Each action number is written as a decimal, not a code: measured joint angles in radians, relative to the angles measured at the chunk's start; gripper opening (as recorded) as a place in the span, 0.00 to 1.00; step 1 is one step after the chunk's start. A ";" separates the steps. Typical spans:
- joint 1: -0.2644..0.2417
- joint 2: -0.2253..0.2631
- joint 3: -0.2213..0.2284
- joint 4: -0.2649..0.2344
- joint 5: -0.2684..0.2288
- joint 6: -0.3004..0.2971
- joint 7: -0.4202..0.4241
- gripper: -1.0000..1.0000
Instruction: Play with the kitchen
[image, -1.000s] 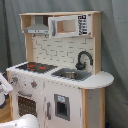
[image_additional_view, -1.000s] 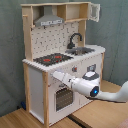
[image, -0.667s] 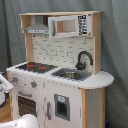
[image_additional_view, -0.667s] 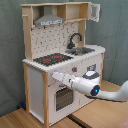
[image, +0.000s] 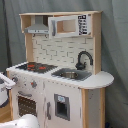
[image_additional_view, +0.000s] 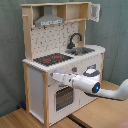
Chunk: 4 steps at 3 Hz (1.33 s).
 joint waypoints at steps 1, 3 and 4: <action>0.001 -0.001 0.008 -0.048 0.000 0.067 -0.068 1.00; -0.001 -0.001 0.003 -0.068 0.000 0.127 -0.275 1.00; -0.011 -0.001 0.003 -0.081 0.000 0.157 -0.371 1.00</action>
